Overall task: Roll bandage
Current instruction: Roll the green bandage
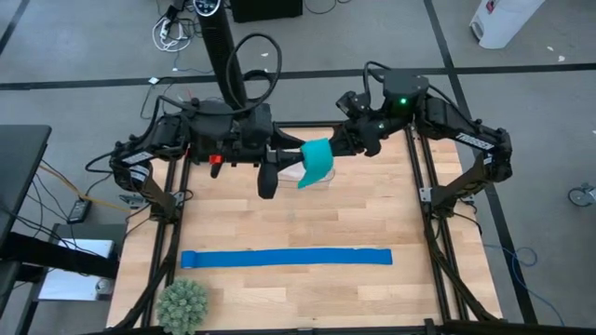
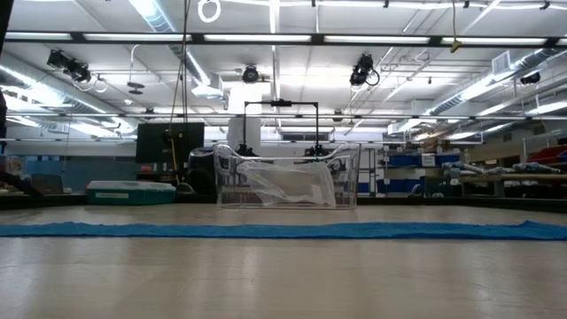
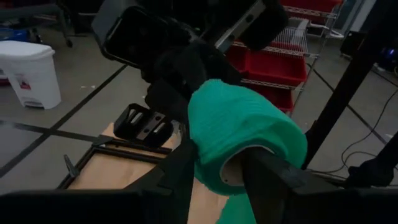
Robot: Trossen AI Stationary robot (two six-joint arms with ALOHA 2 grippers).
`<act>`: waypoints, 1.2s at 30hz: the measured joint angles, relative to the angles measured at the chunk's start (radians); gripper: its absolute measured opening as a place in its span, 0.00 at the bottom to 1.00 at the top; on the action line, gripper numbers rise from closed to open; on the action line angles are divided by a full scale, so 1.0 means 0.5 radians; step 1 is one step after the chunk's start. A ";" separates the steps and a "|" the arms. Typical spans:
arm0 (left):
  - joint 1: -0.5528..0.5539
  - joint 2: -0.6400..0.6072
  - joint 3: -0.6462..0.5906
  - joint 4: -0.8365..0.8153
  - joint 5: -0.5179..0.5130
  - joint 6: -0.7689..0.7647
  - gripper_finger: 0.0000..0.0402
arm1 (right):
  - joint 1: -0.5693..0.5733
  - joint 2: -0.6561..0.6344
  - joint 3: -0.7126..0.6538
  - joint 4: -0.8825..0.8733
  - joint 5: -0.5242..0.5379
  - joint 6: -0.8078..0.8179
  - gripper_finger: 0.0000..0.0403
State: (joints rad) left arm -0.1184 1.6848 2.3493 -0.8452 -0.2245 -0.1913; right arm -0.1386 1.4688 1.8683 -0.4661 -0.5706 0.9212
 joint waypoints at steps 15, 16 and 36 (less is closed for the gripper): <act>0.061 0.002 0.000 -0.002 0.052 -0.525 0.04 | -0.081 -0.106 -0.004 -0.052 0.053 -0.392 0.20; 0.069 0.002 0.000 0.003 0.076 -0.590 0.04 | -0.085 -0.142 -0.004 -0.062 0.083 -0.453 0.20; 0.108 0.002 -0.002 0.238 0.248 -1.378 0.04 | 0.320 -0.295 -0.001 -0.049 0.818 -1.748 0.18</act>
State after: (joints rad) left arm -0.0647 1.6855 2.3486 -0.7260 -0.1004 -0.8801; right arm 0.0213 1.3212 1.8679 -0.4904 -0.1615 0.0471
